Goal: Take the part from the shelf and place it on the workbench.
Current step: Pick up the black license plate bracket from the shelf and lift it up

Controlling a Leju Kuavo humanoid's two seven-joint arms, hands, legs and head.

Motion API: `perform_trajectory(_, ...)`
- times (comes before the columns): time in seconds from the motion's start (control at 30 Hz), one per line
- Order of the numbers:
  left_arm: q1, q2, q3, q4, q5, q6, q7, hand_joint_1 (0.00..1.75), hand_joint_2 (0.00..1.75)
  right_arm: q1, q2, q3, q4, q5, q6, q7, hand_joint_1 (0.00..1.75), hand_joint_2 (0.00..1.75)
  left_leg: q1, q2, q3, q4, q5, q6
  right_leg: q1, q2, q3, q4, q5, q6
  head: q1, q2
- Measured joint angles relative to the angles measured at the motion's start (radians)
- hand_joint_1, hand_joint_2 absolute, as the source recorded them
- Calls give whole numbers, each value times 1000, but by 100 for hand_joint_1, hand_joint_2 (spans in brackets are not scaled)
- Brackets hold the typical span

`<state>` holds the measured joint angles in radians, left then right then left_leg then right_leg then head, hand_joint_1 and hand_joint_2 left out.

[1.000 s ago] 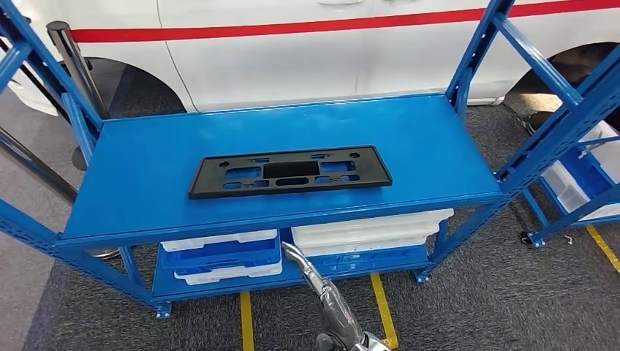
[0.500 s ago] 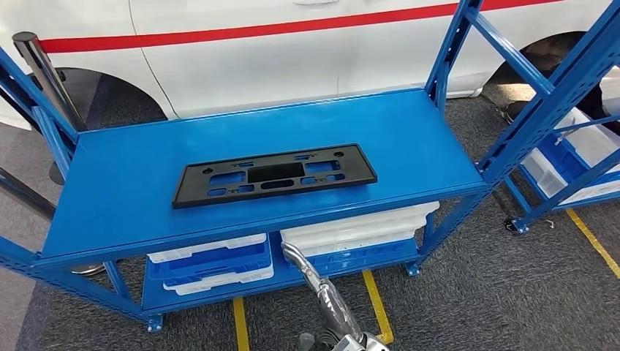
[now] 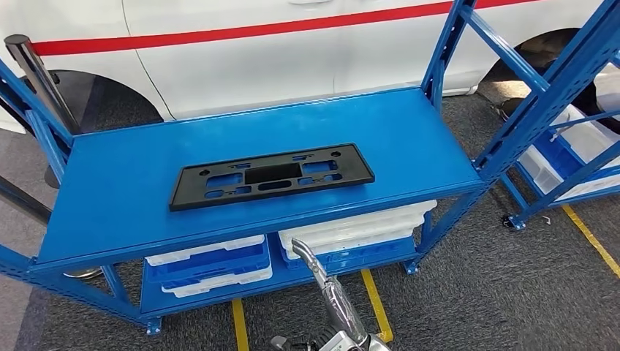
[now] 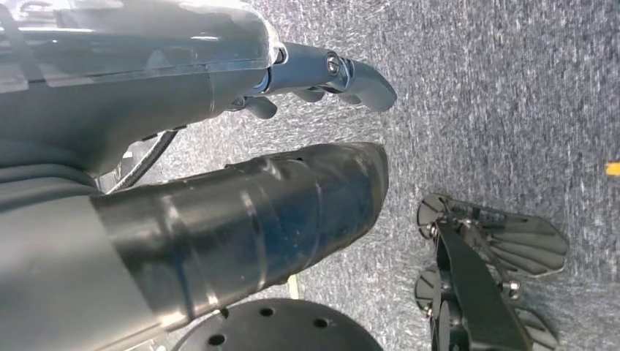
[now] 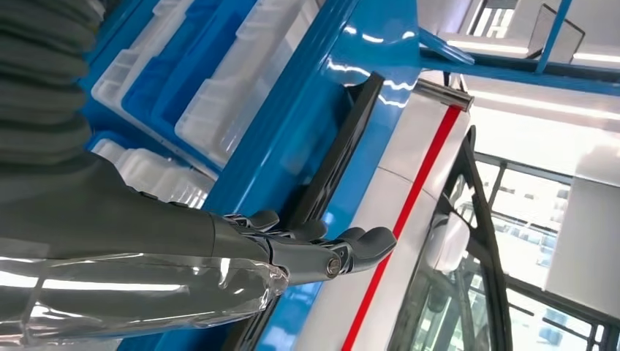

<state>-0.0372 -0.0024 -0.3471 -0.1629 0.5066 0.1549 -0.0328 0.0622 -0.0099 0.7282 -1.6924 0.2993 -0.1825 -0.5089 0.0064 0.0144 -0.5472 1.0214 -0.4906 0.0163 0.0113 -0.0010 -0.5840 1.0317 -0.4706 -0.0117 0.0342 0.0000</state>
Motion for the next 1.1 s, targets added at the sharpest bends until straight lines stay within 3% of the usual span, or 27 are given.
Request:
perform_trajectory(0.07,-1,1,0,0,0,0,0,0,0,0,0,0,-1,2,-1,0,0,175,1,-1,-2,12,-13,-10,-6,1,9,-14,6,-10,0,0)
perform_trajectory(0.1,-1,1,0,0,0,0,0,0,0,0,0,0,-2,3,-1,0,0,175,2,-3,-14,41,-33,-15,-9,1,14,-22,10,-15,-1,0)
perform_trajectory(0.2,1,1,0,0,0,0,0,0,0,0,0,0,-2,4,-1,0,0,175,5,-7,-98,217,-119,-25,-11,1,18,-26,11,-23,-1,0)
perform_trajectory(0.23,1,1,0,0,0,0,0,0,0,0,0,0,-2,4,-1,0,0,175,6,-7,-120,259,-128,-28,-10,2,19,-25,10,-23,-2,0)
perform_trajectory(0.27,1,2,0,0,0,0,0,0,0,0,0,0,-2,4,-1,0,0,175,7,-7,-127,268,-118,-30,-11,4,20,-24,9,-23,-1,0)
perform_trajectory(0.3,2,2,-1,0,0,0,0,0,0,0,0,0,-2,4,-1,0,0,175,8,-7,-114,235,-88,-32,-12,6,21,-21,6,-21,-2,0)
perform_trajectory(0.37,3,3,-1,0,0,0,0,0,0,0,0,0,-2,4,-1,0,0,175,9,-8,-54,102,-19,-33,-13,11,21,-11,-2,-14,-2,0)
perform_trajectory(0.43,2,4,-1,0,0,0,0,0,0,0,0,0,-2,4,-1,1,0,175,8,-13,-17,18,9,-23,-10,14,16,1,-9,-4,-1,0)
perform_trajectory(0.53,2,4,-1,0,1,0,0,0,0,-1,0,0,-2,31,-27,9,0,175,5,-14,-17,9,10,-3,-9,15,12,6,-11,9,0,0)
perform_trajectory(0.6,1,4,-1,0,2,-1,1,0,0,-6,-3,-2,-2,107,-89,31,0,175,7,-10,-16,5,14,10,-13,13,-3,40,-37,20,0,0)
perform_trajectory(0.7,2,4,-1,0,3,-2,4,0,0,-12,-11,-4,-1,245,-192,64,0,175,7,-6,-18,3,16,19,-18,8,-85,217,-128,32,0,0)
perform_trajectory(0.73,2,4,-1,0,3,-2,5,0,0,-13,-14,-4,0,265,-207,69,0,175,7,-5,-18,3,15,19,-18,7,-111,270,-143,34,0,0)
perform_trajectory(0.77,2,5,-1,0,3,-2,6,0,0,-13,-16,-4,2,276,-213,73,0,175,6,-5,-17,3,15,19,-18,7,-122,291,-140,34,0,0)
perform_trajectory(0.8,2,5,-1,0,3,-2,7,0,0,-12,-17,-4,3,279,-215,75,0,175,6,-5,-16,4,15,19,-18,7,-113,270,-117,32,0,0)
perform_trajectory(0.9,1,4,-1,0,3,-2,8,0,0,-12,-19,-4,4,283,-216,75,0,175,5,-6,-12,4,12,13,-14,4,-20,70,-23,19,0,0)
perform_trajectory(0.97,1,3,-2,0,3,-3,8,0,0,-12,-19,-3,4,285,-216,75,0,175,3,-6,-13,4,11,5,-8,4,7,6,-9,11,0,0)
perform_trajectory(1.07,1,4,-2,0,3,-3,9,0,0,-12,-19,-3,3,287,-216,76,0,175,3,-6,-13,6,5,-11,-8,7,11,-7,-3,-2,0,0)
perform_trajectory(1.1,1,4,-2,0,3,-3,9,0,0,-12,-19,-3,3,288,-216,76,0,175,2,-7,-21,27,-11,-15,-10,7,15,-13,1,-9,0,0)
